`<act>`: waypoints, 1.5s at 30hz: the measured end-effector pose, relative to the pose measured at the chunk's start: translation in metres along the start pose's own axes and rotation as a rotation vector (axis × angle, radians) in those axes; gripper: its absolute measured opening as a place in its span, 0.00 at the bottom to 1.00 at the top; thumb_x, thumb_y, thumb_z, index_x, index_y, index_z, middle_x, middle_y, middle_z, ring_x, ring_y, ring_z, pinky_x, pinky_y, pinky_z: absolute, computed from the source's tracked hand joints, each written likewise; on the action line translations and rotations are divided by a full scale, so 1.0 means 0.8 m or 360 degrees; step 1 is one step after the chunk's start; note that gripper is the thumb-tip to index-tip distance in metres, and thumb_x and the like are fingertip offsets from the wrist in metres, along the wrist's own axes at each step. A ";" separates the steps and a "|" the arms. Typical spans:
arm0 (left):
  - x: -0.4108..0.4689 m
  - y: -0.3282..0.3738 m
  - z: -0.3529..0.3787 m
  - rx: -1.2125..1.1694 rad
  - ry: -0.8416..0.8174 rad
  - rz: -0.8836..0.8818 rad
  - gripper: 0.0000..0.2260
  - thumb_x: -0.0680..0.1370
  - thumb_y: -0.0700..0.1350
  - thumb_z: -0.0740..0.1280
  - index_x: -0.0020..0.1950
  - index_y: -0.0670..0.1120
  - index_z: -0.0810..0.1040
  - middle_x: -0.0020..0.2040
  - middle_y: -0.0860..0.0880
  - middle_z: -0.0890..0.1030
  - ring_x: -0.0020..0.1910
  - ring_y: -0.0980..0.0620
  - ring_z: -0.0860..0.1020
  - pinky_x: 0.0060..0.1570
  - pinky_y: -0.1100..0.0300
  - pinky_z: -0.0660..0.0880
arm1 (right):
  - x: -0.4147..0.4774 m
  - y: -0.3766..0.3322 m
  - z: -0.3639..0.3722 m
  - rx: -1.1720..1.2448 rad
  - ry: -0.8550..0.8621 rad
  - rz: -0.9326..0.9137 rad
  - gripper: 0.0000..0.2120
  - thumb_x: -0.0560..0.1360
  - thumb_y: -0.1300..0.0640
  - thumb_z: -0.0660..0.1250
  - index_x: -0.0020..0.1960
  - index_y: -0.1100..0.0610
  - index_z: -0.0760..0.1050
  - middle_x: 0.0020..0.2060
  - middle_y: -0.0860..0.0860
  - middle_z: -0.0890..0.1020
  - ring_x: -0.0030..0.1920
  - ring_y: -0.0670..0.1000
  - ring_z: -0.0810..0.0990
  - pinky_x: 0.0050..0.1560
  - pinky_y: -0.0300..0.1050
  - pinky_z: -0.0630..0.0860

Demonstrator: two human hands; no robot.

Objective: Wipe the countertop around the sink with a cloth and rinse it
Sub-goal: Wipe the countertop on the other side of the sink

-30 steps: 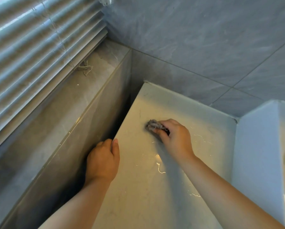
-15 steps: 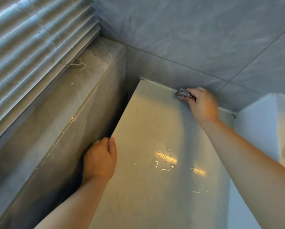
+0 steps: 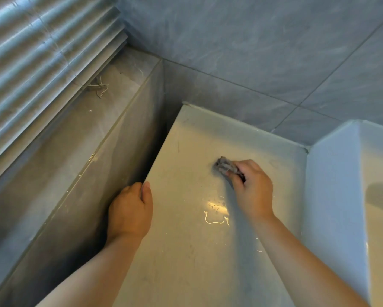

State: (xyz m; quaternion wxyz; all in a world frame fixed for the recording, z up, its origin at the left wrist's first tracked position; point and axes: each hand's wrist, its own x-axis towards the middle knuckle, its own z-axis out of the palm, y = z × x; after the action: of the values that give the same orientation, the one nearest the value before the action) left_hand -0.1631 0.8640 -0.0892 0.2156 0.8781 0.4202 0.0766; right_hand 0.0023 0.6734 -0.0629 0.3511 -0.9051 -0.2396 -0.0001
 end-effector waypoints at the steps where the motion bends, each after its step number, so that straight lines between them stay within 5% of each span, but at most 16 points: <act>1: 0.000 0.000 0.000 0.0002 -0.0003 0.0004 0.18 0.81 0.50 0.54 0.40 0.41 0.76 0.38 0.41 0.78 0.33 0.43 0.74 0.34 0.57 0.66 | -0.011 -0.004 0.000 0.0021 -0.0028 0.0011 0.16 0.70 0.44 0.59 0.48 0.49 0.80 0.41 0.41 0.76 0.41 0.43 0.76 0.40 0.45 0.74; 6: 0.000 0.003 -0.003 -0.0013 0.0010 0.0012 0.18 0.81 0.49 0.55 0.40 0.41 0.76 0.37 0.41 0.78 0.33 0.44 0.73 0.34 0.57 0.65 | -0.027 -0.017 -0.015 0.0092 -0.0310 0.0081 0.05 0.73 0.57 0.69 0.47 0.51 0.82 0.40 0.46 0.79 0.43 0.48 0.78 0.42 0.39 0.73; 9: 0.000 0.002 -0.003 -0.0019 0.0021 0.0028 0.17 0.81 0.49 0.55 0.39 0.41 0.75 0.37 0.40 0.78 0.32 0.43 0.73 0.33 0.57 0.64 | -0.005 -0.018 -0.043 0.0047 -0.0182 -0.0041 0.06 0.72 0.62 0.69 0.45 0.54 0.82 0.39 0.50 0.80 0.41 0.48 0.77 0.43 0.36 0.70; 15: 0.000 0.002 -0.002 0.0028 0.0027 0.0039 0.18 0.81 0.49 0.55 0.38 0.40 0.75 0.37 0.39 0.78 0.34 0.40 0.75 0.34 0.56 0.64 | 0.094 0.021 -0.089 -0.0422 0.0003 -0.0311 0.11 0.72 0.56 0.68 0.52 0.57 0.81 0.44 0.54 0.80 0.44 0.55 0.77 0.40 0.45 0.70; 20: 0.002 0.002 -0.001 0.0050 0.0026 0.0031 0.17 0.81 0.48 0.56 0.37 0.41 0.74 0.36 0.39 0.78 0.35 0.39 0.76 0.34 0.56 0.64 | 0.124 0.077 -0.066 -0.0478 0.0005 -0.0089 0.14 0.71 0.53 0.67 0.52 0.59 0.81 0.47 0.57 0.80 0.49 0.62 0.78 0.48 0.55 0.75; 25: 0.002 0.002 0.000 0.0056 0.0039 0.0046 0.17 0.81 0.48 0.56 0.37 0.40 0.75 0.36 0.39 0.78 0.34 0.39 0.75 0.33 0.57 0.64 | 0.107 0.073 -0.038 -0.0342 0.0227 0.0196 0.14 0.74 0.48 0.67 0.48 0.59 0.80 0.45 0.59 0.80 0.45 0.61 0.77 0.45 0.54 0.73; 38: 0.000 0.003 -0.002 -0.0028 0.0001 0.0021 0.18 0.81 0.48 0.54 0.38 0.41 0.74 0.36 0.40 0.77 0.32 0.48 0.67 0.33 0.56 0.63 | -0.039 0.020 -0.022 -0.0272 0.0209 0.0202 0.09 0.74 0.47 0.65 0.42 0.52 0.79 0.39 0.44 0.75 0.36 0.47 0.73 0.40 0.42 0.67; 45: -0.001 0.006 -0.005 -0.0025 0.0025 0.0047 0.17 0.81 0.47 0.55 0.37 0.41 0.73 0.36 0.39 0.77 0.31 0.48 0.66 0.33 0.56 0.61 | -0.056 0.003 -0.056 -0.0070 0.0058 0.0192 0.08 0.74 0.57 0.70 0.37 0.57 0.76 0.37 0.48 0.74 0.35 0.46 0.72 0.35 0.34 0.65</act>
State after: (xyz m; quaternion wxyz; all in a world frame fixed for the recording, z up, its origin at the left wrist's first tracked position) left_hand -0.1613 0.8622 -0.0830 0.2182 0.8818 0.4083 0.0901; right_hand -0.0289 0.6237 -0.0382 0.3348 -0.9253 -0.1781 -0.0005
